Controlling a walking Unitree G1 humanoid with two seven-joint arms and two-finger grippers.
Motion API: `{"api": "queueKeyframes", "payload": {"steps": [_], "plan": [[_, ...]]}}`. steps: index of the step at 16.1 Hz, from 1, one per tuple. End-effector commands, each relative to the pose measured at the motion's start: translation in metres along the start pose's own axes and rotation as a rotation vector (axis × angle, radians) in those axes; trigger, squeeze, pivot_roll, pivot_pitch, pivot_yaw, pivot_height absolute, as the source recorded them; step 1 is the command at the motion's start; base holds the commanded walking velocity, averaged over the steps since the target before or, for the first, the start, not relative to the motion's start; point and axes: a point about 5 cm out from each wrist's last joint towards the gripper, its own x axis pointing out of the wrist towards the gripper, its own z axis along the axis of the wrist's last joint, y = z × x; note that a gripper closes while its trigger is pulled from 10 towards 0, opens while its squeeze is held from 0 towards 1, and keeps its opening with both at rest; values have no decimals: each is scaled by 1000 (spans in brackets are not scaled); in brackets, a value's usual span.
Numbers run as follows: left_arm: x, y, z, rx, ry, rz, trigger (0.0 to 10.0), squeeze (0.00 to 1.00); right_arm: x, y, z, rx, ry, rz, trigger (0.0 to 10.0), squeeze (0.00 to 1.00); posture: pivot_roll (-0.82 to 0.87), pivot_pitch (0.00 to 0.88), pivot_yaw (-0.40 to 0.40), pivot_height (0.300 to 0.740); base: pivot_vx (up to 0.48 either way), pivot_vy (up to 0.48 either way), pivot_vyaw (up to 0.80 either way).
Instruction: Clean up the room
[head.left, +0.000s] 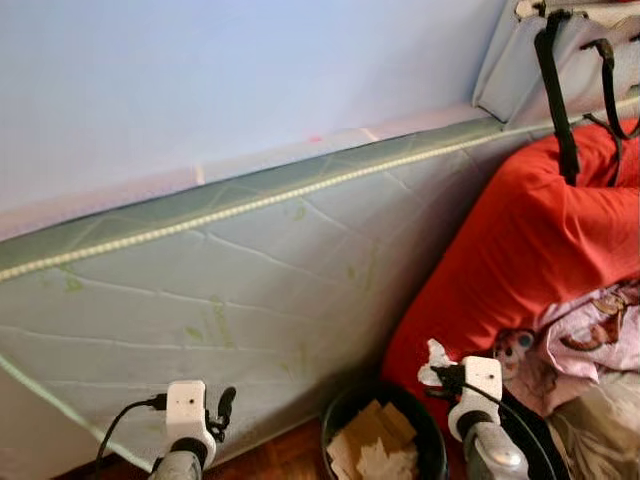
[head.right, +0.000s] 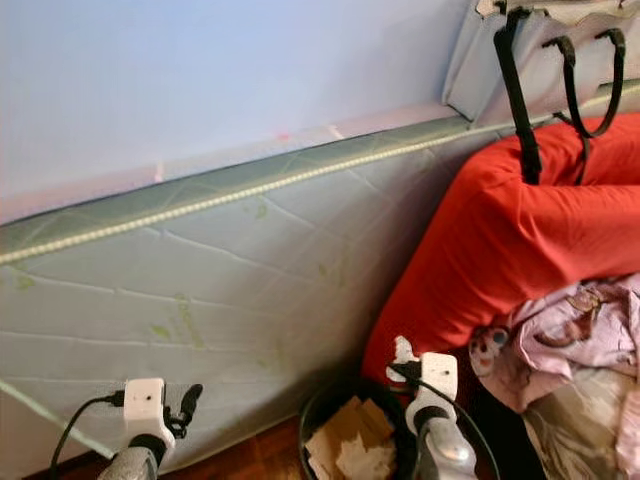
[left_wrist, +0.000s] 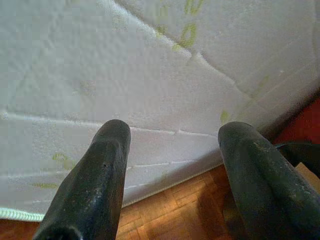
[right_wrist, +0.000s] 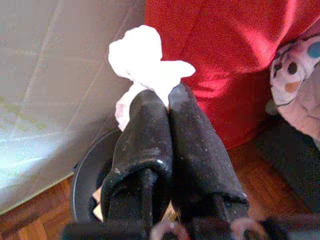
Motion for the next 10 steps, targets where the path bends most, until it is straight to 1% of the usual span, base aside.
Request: {"api": "queueKeyframes", "payload": {"steps": [1, 2, 4, 6, 10], "plan": [[-4, 0, -2, -4, -8, 1, 10000, 0, -1, 2, -3, -16, 5, 7, 10000, 0, 87, 109, -48, 700, 0, 0, 0], [-5, 0, -2, -6, -13, 4, 10000, 0, 0, 3, -2, -18, 5, 6, 10000, 0, 85, 109, -48, 700, 0, 0, 0], [-6, 2, -1, -1, -24, 2, 10000, 0, 3, 9, 2, -10, 4, 25, 10000, 0, 74, 124, -45, 685, 0, 0, 0], [-5, 0, 0, -1, -28, 2, 10000, 0, 3, 10, 3, -13, -5, 34, 10000, 0, 82, 131, -46, 675, 0, 0, 0], [-5, -4, 2, -3, -38, -8, 10000, 0, 4, 7, 5, -12, -7, 29, 10000, 0, 92, 126, -51, 675, 0, 0, 0]]}}
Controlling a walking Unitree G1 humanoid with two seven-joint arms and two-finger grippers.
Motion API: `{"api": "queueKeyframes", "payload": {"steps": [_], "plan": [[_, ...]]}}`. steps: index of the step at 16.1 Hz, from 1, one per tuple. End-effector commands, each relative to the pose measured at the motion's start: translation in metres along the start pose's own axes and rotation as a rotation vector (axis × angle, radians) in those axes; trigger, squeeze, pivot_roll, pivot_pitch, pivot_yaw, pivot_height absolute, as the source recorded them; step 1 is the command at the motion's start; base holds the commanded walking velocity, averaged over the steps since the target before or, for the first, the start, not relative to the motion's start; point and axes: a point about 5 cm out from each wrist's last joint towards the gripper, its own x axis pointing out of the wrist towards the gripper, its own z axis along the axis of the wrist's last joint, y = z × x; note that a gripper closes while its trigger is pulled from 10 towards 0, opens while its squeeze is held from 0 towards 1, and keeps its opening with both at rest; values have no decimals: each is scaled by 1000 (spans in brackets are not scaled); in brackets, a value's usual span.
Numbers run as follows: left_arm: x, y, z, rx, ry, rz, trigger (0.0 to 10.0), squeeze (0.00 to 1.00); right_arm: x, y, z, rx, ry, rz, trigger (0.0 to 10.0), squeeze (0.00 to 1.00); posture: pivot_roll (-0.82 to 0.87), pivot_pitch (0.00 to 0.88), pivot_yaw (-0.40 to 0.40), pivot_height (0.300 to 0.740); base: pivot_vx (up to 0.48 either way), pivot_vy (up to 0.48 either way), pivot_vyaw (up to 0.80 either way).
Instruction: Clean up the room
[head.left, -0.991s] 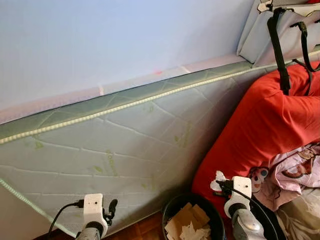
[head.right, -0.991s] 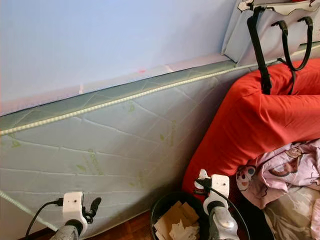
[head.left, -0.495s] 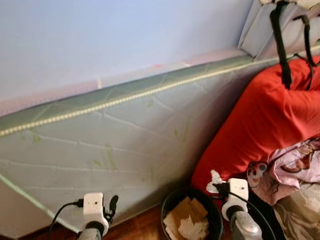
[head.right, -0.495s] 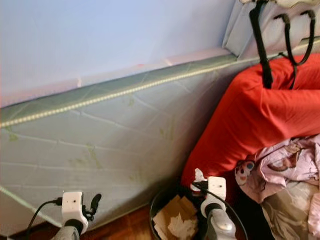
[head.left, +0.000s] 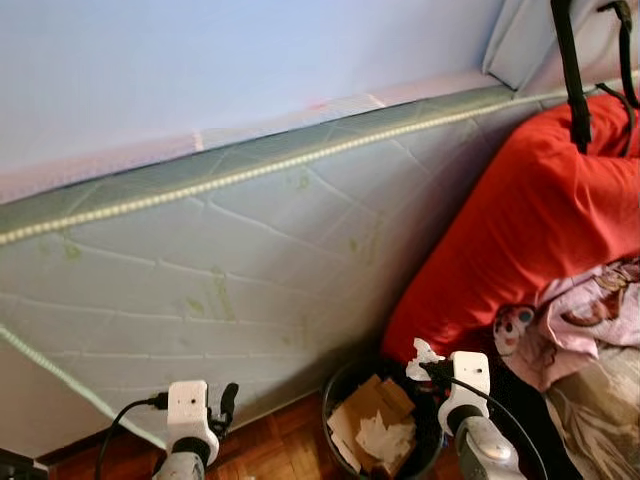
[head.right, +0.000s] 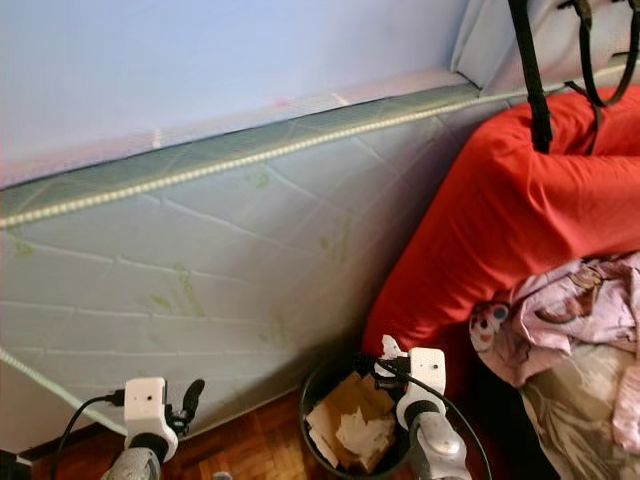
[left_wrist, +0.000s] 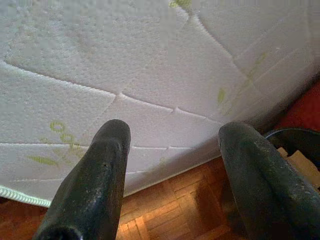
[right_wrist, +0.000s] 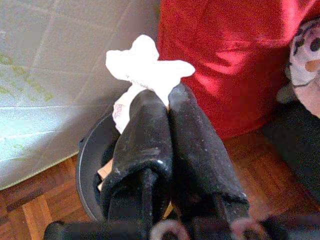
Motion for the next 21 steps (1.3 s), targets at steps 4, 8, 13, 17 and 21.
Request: {"api": "queueKeyframes", "payload": {"steps": [4, 8, 13, 17, 21], "plan": [[-6, 1, -6, -4, 25, 2, 10000, 0, 2, 4, 0, -9, 35, 22, 10000, 0, 97, 113, -56, 665, 0, 0, 0], [-4, -1, -4, -2, 27, -6, 10000, 0, 3, 8, 0, -13, 36, 40, 10000, 0, 102, 102, -59, 655, 0, 0, 0], [-12, 3, -7, 5, 23, -2, 10000, 0, 4, 8, -5, -4, 101, 18, 10000, 0, 126, 146, -52, 655, 0, 0, 0], [-25, 4, -11, 8, 12, -5, 10000, 0, 14, 15, 10, -2, 114, 20, 10000, 0, 156, 227, -53, 655, 0, 0, 0], [-44, 0, -7, 3, -20, -6, 10000, 0, 24, 21, 31, -19, 90, 28, 10000, 0, 185, 313, -62, 655, 0, 0, 0]]}}
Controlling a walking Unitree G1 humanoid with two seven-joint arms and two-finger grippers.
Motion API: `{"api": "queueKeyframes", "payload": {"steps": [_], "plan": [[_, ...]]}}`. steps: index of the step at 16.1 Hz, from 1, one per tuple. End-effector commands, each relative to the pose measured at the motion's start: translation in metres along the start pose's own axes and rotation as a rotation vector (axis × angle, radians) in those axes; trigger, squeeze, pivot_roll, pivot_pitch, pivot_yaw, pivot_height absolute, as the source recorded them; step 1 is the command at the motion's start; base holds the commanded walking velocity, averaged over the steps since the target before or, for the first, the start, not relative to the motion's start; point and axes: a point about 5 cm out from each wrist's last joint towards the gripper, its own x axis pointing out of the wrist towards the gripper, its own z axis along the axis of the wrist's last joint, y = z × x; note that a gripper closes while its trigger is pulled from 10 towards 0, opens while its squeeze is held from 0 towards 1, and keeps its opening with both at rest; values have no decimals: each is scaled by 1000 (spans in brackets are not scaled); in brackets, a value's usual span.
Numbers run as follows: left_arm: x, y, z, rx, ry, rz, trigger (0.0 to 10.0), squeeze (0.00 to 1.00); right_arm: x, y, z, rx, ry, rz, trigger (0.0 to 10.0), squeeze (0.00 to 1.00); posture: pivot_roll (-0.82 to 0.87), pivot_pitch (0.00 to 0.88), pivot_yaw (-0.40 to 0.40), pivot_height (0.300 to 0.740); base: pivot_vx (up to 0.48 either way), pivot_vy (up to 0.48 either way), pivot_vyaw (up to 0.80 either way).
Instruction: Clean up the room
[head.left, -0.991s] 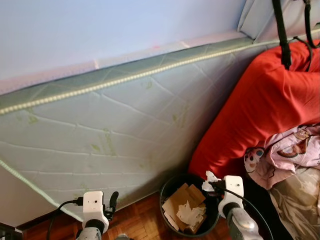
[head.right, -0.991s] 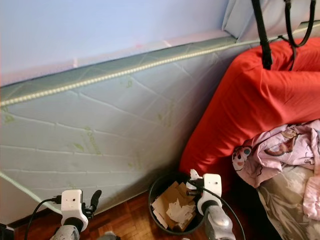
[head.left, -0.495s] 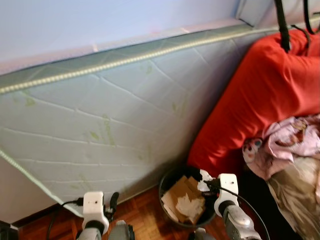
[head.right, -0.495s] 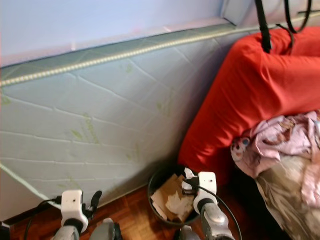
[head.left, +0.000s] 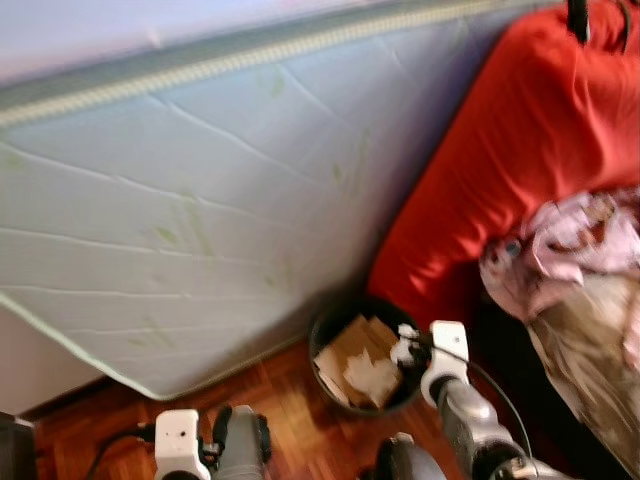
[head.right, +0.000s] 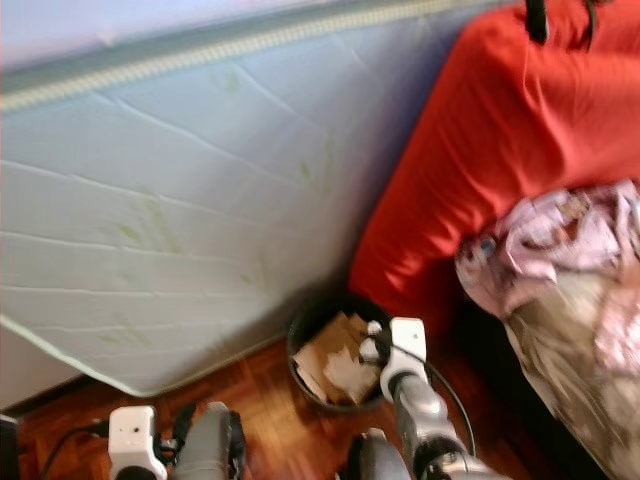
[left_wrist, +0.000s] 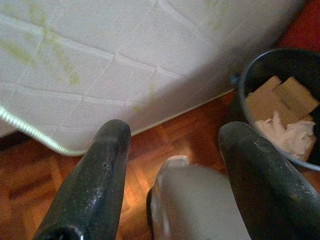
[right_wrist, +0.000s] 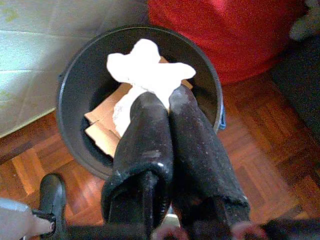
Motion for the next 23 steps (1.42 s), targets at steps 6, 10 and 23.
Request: {"api": "queueKeyframes", "payload": {"steps": [6, 10, 23], "plan": [[-35, -4, 14, -27, -14, 19, 10000, 0, 6, 8, 15, -19, 13, 7, 10000, 0, 234, 438, -72, 655, 0, 0, 0], [-54, -5, 22, -26, 7, 24, 10000, 0, 9, 14, 21, -19, 6, 28, 10000, 1000, 252, 479, -67, 655, 0, 0, 0], [-47, -5, 21, -27, 73, 15, 10000, 0, 5, 4, 15, -10, 1, 35, 10000, 0, 219, 424, -58, 655, 0, 0, 0]]}}
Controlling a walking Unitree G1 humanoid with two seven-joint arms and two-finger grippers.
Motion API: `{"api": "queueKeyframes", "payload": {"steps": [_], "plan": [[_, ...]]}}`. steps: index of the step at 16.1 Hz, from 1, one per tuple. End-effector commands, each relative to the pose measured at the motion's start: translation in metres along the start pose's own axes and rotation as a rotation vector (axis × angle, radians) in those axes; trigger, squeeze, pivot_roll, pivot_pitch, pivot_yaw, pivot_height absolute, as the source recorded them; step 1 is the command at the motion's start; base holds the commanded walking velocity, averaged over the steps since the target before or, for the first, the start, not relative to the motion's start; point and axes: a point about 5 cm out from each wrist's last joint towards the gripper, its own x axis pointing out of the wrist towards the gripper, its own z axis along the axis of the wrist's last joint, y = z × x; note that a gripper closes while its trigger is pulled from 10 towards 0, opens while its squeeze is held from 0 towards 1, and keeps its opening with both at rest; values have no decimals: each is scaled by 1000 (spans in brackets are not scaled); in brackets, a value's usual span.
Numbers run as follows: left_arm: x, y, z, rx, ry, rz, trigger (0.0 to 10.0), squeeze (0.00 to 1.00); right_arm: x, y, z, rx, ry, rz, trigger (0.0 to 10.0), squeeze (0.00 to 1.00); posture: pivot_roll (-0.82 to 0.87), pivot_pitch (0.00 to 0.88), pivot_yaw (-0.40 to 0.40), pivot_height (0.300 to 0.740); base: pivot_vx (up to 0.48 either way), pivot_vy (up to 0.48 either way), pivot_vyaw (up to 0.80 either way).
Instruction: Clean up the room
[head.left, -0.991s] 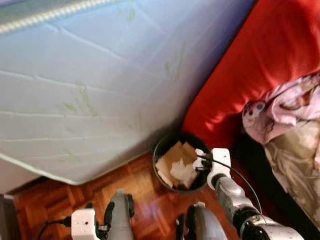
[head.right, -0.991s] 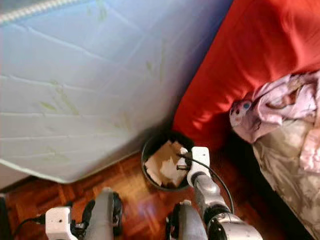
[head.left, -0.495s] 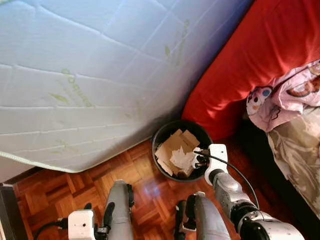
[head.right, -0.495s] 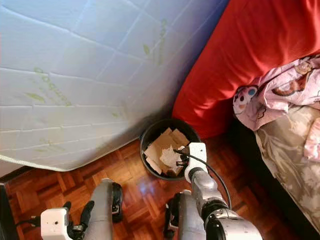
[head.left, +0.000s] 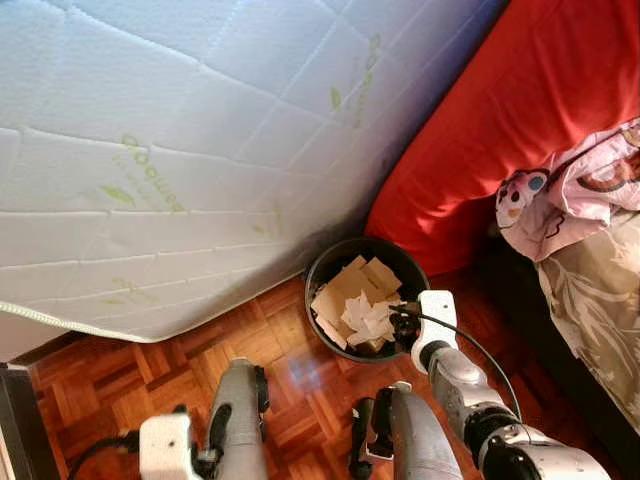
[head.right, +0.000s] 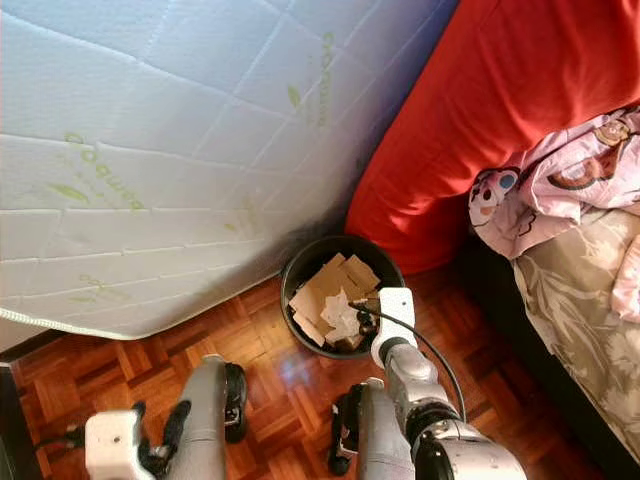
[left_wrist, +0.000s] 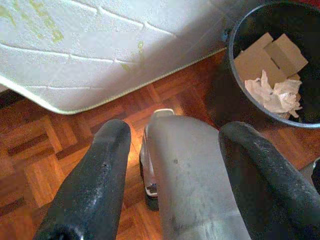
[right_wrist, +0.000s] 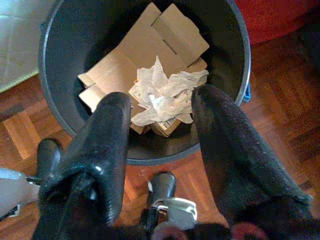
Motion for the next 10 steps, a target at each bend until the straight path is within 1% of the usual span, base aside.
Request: {"api": "queueKeyframes", "payload": {"steps": [1, 2, 3, 4, 5, 6, 8, 9, 10], "plan": [[-8, 5, -21, 1, 93, 19, 10000, 0, -8, -12, -20, 48, 32, -30, 10000, 0, 215, 414, -60, 655, 0, 0, 0], [-1, 8, -30, 3, 120, 19, 10000, 0, -16, -28, -32, 74, 27, -88, 10000, 0, 185, 361, -66, 660, 0, 0, 0], [2, 8, -32, 5, 129, 19, 10000, 0, -18, -31, -36, 86, 33, -100, 10000, 0, 182, 353, -67, 665, 0, 0, 0], [11, 11, -42, 8, 167, 19, 10000, 0, -29, -41, -57, 109, 63, -113, 10000, 0, 167, 305, -69, 680, 0, 0, 0], [14, 12, -46, 10, 184, 18, 10000, 0, -35, -45, -67, 118, 78, -122, 10000, 0, 159, 286, -68, 685, 0, 0, 0], [21, 13, -53, 14, 212, 16, 10000, 0, -43, -49, -81, 129, 109, -145, 10000, 0, 144, 256, -66, 695, 0, 0, 0], [39, 18, -68, 29, 287, 16, 10000, 0, -62, -55, -112, 166, 175, -195, 10000, 0, 101, 156, -53, 720, 0, 0, 0], [45, 20, -73, 39, 326, 17, 10000, 0, -64, -54, -117, 194, 185, -213, 10000, 0, 85, 120, -46, 730, 0, 0, 0], [50, 21, -74, 43, 343, 18, 10000, 0, -63, -52, -117, 204, 187, -214, 10000, 0, 77, 100, -41, 740, 0, 0, 0]]}}
